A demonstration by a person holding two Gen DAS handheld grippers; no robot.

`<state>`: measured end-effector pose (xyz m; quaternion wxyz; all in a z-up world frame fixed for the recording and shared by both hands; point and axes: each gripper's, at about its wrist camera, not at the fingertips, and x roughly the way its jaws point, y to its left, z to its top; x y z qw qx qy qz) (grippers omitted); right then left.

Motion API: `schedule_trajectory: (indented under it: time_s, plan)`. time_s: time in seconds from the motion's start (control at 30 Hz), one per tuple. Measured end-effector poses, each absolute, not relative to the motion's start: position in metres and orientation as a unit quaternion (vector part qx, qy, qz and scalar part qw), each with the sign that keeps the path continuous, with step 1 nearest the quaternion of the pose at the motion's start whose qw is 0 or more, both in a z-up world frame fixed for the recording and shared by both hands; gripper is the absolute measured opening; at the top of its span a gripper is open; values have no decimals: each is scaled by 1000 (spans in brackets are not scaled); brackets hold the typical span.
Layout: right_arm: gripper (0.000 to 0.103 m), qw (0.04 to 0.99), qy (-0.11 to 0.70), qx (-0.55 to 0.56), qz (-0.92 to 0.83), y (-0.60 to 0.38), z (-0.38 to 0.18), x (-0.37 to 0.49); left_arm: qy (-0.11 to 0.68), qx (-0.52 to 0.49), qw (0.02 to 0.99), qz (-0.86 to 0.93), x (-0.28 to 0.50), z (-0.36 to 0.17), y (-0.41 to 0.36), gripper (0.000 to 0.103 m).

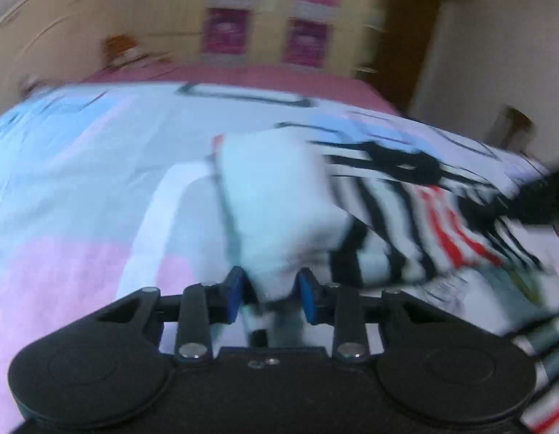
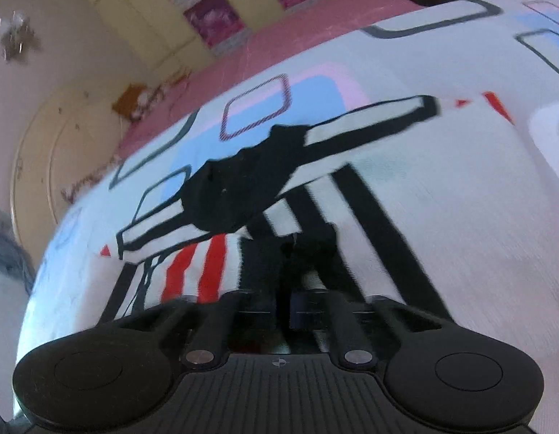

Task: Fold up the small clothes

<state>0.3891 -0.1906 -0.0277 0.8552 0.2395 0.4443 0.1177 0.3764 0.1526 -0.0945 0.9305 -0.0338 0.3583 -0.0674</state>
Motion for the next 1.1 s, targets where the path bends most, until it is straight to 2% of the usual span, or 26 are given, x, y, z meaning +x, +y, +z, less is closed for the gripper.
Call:
schedule_trajectory:
  time_s: [0.2,0.33,0.5,0.57,0.63,0.67,0.77,0.93,1.0,1.07,1.1]
  plan:
    - [6,885,392,212,132,-188,9,379,364,-39,928,-74,369,-110,156,36]
    - [6,897,367,206,137,-186,32,374,352,-56,934,-38,386,-109,162,23]
    - [6,927,305,176,130,-195,48,355,371,-54,926,-40,395,-115,164,20]
    - [6,925,339,133,110,-196,20,358,373,-71,924,-43,393,-118,168,20]
    - [6,894,411,152,95,-206,-22,364,375,-71,923,-43,392,-117,169,20]
    - [6,889,420,158,96,-209,-33,361,375,-65,923,-44,393,-116,168,20]
    - [6,885,419,179,95,-212,-43,349,378,-62,922,-46,394,-115,168,20]
    - [6,896,391,188,94,-215,-25,341,388,-50,919,-46,400,-114,164,20]
    - [6,890,414,168,89,-210,-34,349,392,-53,917,-46,402,-115,164,20]
    - [6,882,428,176,85,-212,-47,351,399,-49,914,-51,402,-113,165,27]
    - [6,881,429,181,80,-214,-44,350,402,-46,913,-53,400,-110,166,35]
